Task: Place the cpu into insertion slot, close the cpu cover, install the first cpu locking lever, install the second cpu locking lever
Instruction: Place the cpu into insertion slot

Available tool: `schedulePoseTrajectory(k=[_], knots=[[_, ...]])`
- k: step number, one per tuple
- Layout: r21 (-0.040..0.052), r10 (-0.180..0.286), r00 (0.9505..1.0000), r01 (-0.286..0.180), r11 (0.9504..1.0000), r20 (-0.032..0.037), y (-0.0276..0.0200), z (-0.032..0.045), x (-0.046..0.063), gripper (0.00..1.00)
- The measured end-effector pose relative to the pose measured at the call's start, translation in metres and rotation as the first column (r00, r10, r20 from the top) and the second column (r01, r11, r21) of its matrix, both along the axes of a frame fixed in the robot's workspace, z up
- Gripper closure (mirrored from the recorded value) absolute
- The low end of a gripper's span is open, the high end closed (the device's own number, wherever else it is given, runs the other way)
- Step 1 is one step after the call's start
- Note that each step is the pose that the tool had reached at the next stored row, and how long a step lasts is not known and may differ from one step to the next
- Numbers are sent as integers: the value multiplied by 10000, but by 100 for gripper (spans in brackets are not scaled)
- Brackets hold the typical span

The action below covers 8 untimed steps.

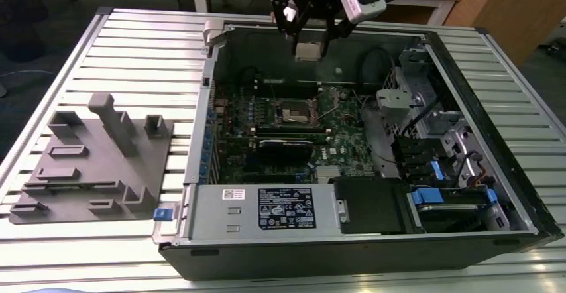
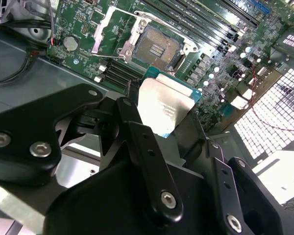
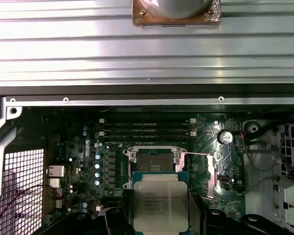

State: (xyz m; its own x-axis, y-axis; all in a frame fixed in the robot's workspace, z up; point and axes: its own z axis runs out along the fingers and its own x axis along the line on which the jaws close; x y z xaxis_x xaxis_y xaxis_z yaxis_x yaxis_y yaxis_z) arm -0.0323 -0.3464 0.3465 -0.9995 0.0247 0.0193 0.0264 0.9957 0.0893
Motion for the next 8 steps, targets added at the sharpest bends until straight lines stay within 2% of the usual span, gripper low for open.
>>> schedulePoseTrajectory(k=[8], knots=[[2,0,10000,0,10000,8,0,-9,0,46]])
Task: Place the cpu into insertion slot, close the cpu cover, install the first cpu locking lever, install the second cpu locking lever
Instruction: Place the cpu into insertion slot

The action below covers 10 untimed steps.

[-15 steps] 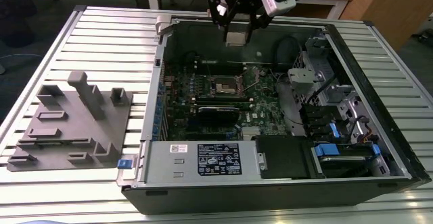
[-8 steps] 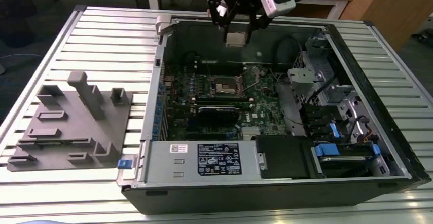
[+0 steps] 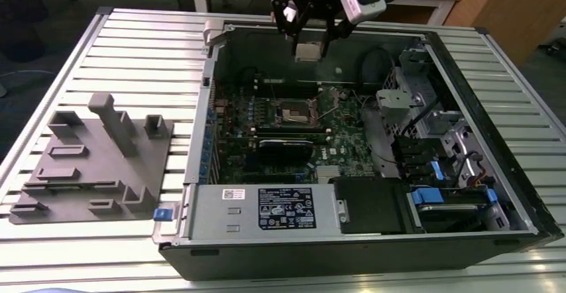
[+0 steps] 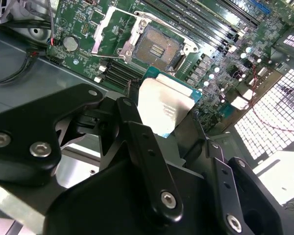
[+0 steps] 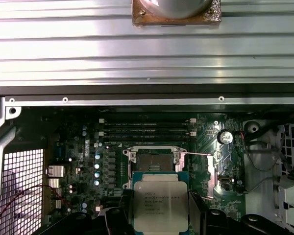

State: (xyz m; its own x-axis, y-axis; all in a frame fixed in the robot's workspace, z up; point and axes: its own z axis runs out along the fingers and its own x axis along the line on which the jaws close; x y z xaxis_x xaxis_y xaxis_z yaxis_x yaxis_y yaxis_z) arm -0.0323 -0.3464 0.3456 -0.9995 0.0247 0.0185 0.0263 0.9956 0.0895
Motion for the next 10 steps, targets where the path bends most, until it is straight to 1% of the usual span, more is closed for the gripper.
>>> schedulePoseTrajectory(k=[7,10], knots=[[2,0,10000,0,10000,-2,0,-6,0,46],[-1,-1,10000,1,10000,-33,0,-24,0,46]])
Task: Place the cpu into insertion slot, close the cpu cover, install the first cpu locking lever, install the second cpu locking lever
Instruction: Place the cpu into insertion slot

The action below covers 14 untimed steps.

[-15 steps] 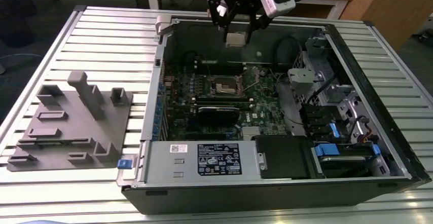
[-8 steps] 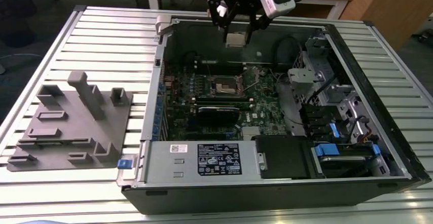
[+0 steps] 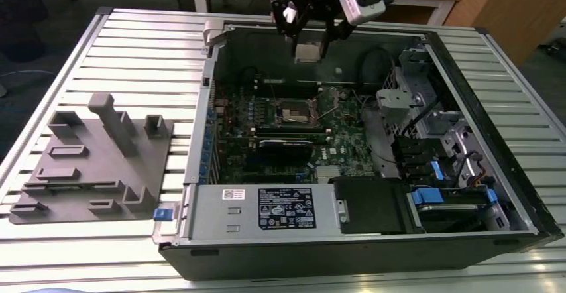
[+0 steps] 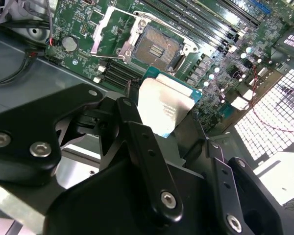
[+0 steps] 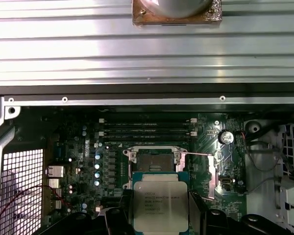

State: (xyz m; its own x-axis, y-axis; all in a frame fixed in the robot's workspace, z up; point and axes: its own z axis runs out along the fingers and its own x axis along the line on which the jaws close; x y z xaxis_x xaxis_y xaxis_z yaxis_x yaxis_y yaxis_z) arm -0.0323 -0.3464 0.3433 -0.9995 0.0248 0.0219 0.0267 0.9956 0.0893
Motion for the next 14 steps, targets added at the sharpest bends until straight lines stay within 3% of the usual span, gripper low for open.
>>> schedulePoseTrajectory(k=[14], knots=[[-6,1,10000,-1,10000,-23,0,-44,0,46]])
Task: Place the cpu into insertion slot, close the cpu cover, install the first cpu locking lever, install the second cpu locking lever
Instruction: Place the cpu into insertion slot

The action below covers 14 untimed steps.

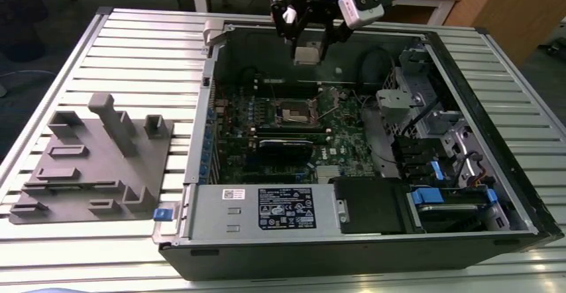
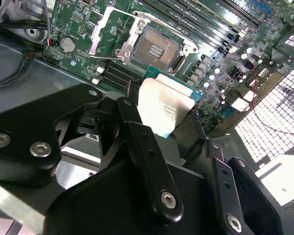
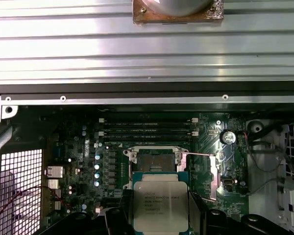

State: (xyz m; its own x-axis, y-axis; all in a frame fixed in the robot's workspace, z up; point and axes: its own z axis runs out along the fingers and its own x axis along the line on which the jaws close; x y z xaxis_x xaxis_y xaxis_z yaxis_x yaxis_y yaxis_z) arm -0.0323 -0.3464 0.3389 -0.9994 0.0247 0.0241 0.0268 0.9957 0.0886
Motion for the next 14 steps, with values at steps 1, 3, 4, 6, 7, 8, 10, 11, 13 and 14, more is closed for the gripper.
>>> schedulePoseTrajectory(k=[1,3,4,6,7,8,10,11,13,14], knots=[[-1,0,10000,0,10000,0,0,-4,0,46],[-5,0,10000,0,10000,0,0,-14,0,46],[-7,0,10000,0,10000,0,0,-17,0,46],[-8,0,10000,0,10000,-1,0,-17,0,46],[-8,0,10000,0,10000,-1,0,-17,0,46],[-6,0,10000,0,10000,0,0,-18,0,46],[-7,0,10000,0,10000,0,0,-19,0,46],[-7,-1,10000,1,10000,0,0,-19,0,46],[-4,0,10000,0,10000,1,0,-25,0,46],[-4,0,10000,0,10000,1,0,-30,0,46]])
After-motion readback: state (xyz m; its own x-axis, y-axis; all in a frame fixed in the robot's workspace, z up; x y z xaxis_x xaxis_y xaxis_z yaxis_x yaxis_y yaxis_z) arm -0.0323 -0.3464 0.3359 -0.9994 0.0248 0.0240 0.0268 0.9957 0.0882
